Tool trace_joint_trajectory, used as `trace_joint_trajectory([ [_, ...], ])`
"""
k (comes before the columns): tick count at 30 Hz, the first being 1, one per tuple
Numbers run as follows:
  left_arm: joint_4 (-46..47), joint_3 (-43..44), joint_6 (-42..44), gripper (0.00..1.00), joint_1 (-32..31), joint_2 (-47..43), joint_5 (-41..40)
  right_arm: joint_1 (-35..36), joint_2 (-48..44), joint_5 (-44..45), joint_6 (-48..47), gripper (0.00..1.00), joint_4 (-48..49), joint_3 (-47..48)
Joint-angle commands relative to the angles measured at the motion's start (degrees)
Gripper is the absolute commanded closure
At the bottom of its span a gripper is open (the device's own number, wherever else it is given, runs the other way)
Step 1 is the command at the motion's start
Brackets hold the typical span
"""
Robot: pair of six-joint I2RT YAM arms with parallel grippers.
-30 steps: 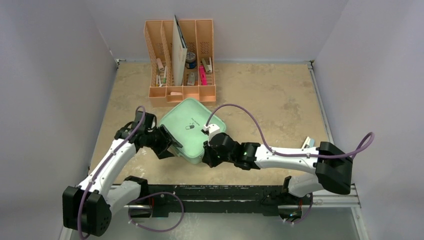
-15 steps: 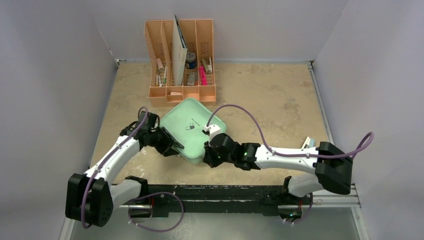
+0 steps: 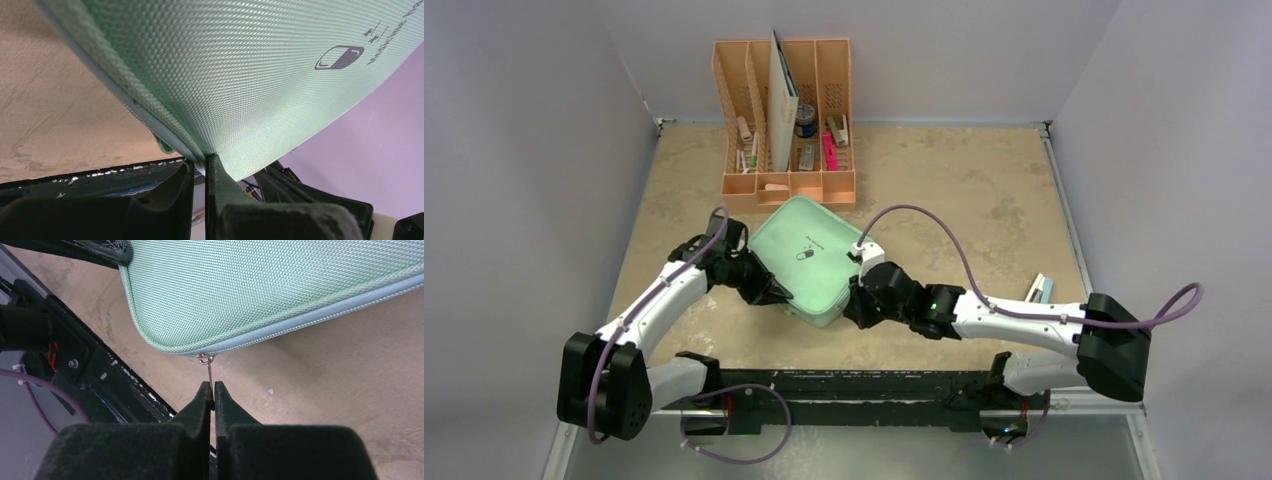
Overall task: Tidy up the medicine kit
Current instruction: Zip the medicine box at the center of the board.
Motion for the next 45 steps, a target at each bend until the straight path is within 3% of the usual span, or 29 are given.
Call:
trace_joint_trajectory([
  [1,-5.78,-1.2,5.99,0.97,0.97,1.44,-12.26,-3.79,-3.08,4.98,-3.8,1.0,-5.94,-0.64],
  [8,-6.78,-2.34,6.77,0.97,0.98,1.19,-16.9,-9.25,-4.33,0.56,-4.24,1.0,-6.89,-0.68],
  [19,-5.48,-4.17,5.55,0.96,1.02,3.14,-15.46,-14.44,-3.65,4.22,-6.94,1.0,-5.95,-0.91],
  [24,-5.83,-5.42,5.08,0.97,0.97,2.09,-16.44,-17.93,-0.95,1.08,-8.94,1.0,-9.96,3.03],
  [33,-11.06,-2.98,3.4,0.97,0.99,3.89,-20.28,-29.84,1.86,-7.92,-11.06,1.0,-8.53,5.64],
  [45,-10.12,-4.36,3.65,0.97,0.89,2.57,-21.47,-36.32,10.77,-18.92,-13.58,1.0,-7.15,13.11],
])
